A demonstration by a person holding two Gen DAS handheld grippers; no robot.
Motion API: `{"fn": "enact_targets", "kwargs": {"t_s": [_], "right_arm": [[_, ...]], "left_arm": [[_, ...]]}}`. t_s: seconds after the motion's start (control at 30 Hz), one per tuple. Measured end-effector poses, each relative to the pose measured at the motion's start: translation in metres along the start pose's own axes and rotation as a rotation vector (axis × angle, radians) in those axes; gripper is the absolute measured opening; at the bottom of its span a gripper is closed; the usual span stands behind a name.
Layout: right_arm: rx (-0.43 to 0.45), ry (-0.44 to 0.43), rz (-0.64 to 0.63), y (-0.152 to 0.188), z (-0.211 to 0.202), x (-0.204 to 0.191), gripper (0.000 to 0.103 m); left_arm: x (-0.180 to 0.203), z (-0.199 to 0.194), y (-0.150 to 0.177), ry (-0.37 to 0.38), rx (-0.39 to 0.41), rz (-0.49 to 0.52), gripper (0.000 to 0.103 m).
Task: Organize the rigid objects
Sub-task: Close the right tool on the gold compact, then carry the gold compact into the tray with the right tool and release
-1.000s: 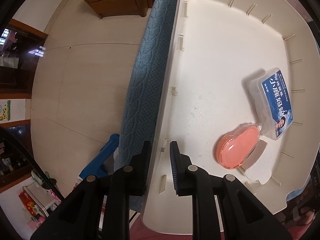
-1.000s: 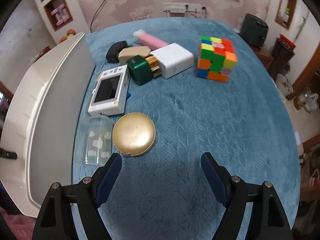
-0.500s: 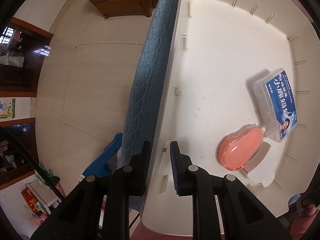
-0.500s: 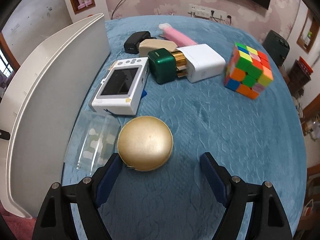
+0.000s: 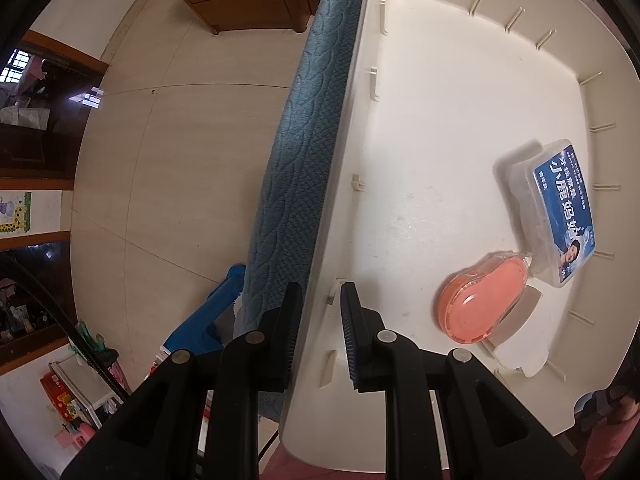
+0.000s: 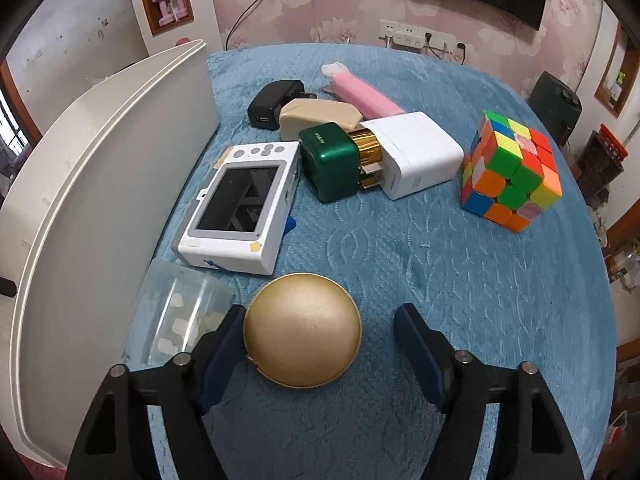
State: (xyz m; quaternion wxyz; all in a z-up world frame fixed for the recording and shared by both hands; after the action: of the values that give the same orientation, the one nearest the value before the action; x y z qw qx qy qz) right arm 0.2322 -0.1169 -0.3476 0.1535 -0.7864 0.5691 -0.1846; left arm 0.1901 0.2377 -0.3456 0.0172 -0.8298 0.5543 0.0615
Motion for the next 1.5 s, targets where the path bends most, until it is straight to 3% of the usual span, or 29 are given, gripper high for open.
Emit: {"fn": "enact_targets", "kwargs": {"t_s": [0.2,0.67,0.93,1.23,1.5], "right_arm": [[-0.012,-0.003,-0.017,-0.003,0.001,-0.005,0.056],[-0.096,0.019,0.039,0.026,-0.013,-0.012,0.056],[-0.149,0.017,0.193,0.061,-0.034,-0.016,0.056],[-0.064,-0.022,0.465,0.09,-0.074,-0.029,0.056],[0.019,-0.005,0.546,0.092,-0.11,-0.042,0.056]], "left_arm": [[-0.001,0.0,0.0,0.003,-0.001,0.011,0.02],[0.002,-0.003,0.005,0.029,-0.001,0.068,0.02],[0.002,-0.006,0.008,0.064,-0.005,0.109,0.022],[0.005,-0.005,0.01,0.075,-0.009,0.194,0.022],[0.008,-0.002,0.01,0.104,-0.02,0.245,0.022]]}}
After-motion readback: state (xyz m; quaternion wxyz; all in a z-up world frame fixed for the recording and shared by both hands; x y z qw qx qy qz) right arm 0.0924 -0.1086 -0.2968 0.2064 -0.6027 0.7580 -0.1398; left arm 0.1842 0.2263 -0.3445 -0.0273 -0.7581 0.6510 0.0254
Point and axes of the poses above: each gripper's, at about its wrist camera, not at the fingertips, and z roughly the way its jaws point, x to its right, y to its underside, the point moved 10 cm from there along z, roughly the way its jaws point, and after that the axes turned 14 degrees about -z, right-handed, at the moved point
